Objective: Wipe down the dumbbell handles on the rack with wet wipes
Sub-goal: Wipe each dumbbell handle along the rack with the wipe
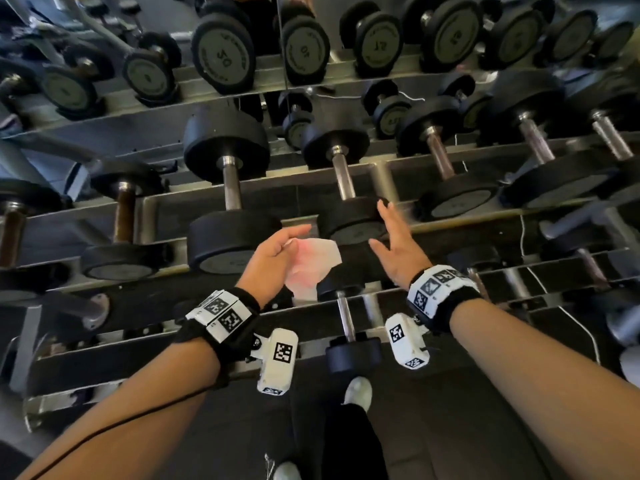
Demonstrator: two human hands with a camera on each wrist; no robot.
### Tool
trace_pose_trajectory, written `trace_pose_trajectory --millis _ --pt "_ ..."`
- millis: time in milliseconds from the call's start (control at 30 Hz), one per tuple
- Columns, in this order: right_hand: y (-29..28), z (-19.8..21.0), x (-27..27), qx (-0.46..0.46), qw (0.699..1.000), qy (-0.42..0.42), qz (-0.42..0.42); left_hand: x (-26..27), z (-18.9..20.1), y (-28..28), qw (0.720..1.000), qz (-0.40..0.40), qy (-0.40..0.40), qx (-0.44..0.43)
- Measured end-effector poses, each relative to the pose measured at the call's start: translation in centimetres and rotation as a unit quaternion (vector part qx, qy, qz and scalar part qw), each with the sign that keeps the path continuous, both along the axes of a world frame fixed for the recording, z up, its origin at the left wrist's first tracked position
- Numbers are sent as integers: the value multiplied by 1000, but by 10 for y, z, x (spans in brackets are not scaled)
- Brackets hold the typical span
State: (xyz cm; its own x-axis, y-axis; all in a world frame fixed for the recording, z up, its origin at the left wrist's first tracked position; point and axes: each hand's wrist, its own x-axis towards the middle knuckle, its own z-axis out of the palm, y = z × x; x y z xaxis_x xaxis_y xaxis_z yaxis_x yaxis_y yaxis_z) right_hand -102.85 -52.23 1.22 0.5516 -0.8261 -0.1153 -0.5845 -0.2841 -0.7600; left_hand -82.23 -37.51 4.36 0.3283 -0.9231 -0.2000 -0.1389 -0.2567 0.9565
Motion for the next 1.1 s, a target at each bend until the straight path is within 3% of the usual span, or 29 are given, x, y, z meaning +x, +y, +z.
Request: trace_pose_trajectory --millis 167,300,433,633,733,833,933,1100 --pt "53 -67 -39 35 999 3 10 -8 -81 37 998 15 -22 60" --pt "65 -149 -57 52 993 107 10 -13 -167 47 992 52 -41 108" --pt "67 -240 -67 79 987 140 -10 -18 -254 42 988 64 -32 135" --pt "79 -352 -90 98 993 65 -26 -28 -360 17 994 66 -32 79" --pt "74 -382 -99 105 994 11 -39 -34 -389 -5 998 36 -36 38" --pt "63 -398 -97 149 985 -67 -54 -36 -410 -25 994 11 -105 6" --pt "52 -408 -95 205 970 -123 -53 -37 -428 -40 977 -44 -203 -42" --pt "51 -420 -96 242 951 -193 -31 -42 -458 -53 939 -145 -286 -122"
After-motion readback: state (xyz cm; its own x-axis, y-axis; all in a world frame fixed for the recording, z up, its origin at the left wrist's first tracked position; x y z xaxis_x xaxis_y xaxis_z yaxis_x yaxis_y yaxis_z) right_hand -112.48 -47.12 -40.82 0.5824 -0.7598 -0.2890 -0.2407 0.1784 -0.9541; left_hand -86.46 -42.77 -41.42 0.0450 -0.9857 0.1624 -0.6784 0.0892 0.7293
